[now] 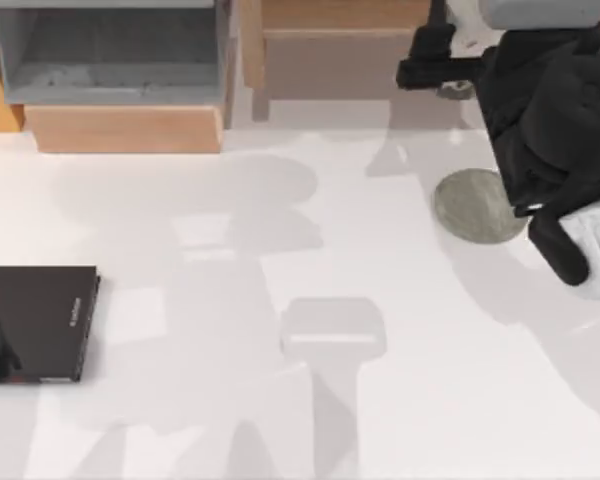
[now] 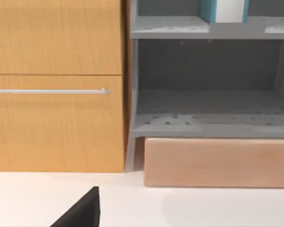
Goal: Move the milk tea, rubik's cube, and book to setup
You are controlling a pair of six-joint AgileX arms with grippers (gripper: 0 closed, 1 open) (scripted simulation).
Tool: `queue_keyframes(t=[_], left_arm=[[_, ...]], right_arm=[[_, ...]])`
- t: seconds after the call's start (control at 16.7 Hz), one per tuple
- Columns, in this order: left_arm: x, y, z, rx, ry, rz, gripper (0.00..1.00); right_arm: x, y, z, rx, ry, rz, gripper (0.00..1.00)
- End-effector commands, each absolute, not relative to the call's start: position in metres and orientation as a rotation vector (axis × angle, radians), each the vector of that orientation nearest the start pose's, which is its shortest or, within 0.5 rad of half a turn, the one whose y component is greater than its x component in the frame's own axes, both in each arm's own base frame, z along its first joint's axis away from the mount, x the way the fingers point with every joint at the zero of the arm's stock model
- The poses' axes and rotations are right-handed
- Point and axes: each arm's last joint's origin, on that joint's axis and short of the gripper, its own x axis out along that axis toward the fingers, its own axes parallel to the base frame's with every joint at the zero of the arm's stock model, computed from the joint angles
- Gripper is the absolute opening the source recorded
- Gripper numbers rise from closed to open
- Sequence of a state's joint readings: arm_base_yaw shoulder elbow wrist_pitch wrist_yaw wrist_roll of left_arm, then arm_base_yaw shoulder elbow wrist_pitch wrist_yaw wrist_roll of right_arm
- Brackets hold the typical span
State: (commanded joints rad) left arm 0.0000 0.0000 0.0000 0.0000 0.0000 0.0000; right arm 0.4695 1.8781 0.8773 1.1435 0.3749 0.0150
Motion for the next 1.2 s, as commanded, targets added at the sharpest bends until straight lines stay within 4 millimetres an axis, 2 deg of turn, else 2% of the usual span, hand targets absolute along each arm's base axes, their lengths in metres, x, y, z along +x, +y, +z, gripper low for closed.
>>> queue_keyframes(t=[0.3, 0.42, 0.78, 1.2], left_arm=[[0.106, -0.001, 0.160, 0.000, 0.000, 0.000, 1.00], [0.106, -0.001, 0.160, 0.000, 0.000, 0.000, 1.00], [0.106, -0.001, 0.160, 0.000, 0.000, 0.000, 1.00], [0.106, -0.001, 0.160, 0.000, 0.000, 0.000, 1.00]], right_arm=[[0.332, 0.143, 0.127, 0.010, -0.051, 0.025, 0.00], [0.331, 0.136, 0.112, -0.008, -0.007, -0.009, 0.00], [0.332, 0.136, 0.109, -0.009, -0.006, -0.009, 0.00], [0.332, 0.135, 0.083, -0.008, -0.006, -0.012, 0.00]])
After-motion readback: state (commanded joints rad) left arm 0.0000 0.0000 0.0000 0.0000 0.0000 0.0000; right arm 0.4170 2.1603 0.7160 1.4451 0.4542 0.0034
